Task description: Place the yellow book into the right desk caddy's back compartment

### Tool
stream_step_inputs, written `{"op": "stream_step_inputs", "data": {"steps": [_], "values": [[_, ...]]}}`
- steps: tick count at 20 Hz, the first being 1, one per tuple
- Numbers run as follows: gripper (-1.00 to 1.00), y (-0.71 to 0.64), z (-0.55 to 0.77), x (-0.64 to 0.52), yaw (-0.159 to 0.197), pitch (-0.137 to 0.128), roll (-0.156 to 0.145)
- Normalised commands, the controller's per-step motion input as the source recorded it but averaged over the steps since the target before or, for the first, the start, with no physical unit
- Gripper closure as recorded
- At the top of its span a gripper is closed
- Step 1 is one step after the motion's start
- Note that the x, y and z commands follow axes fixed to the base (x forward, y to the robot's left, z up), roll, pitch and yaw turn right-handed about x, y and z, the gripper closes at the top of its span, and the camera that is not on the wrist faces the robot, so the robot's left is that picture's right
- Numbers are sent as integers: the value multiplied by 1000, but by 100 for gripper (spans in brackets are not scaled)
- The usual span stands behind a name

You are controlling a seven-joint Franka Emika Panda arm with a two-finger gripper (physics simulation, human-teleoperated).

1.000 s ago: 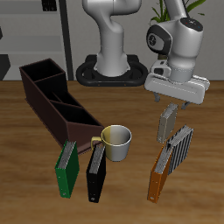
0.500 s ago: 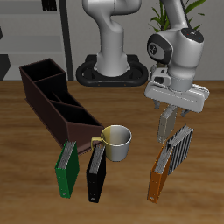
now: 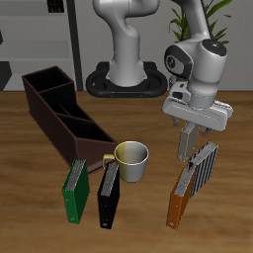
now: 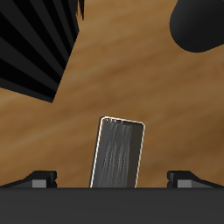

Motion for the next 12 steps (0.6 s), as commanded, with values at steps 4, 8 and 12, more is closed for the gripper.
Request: {"op": "stream_step_inputs", "data": {"steps": [4,8,12], "values": [[100,80,-149,-79,-13,15,49],[100,-24,84,-65,-18,-12,20],[100,-98,76,51,-24,8,10]]}}
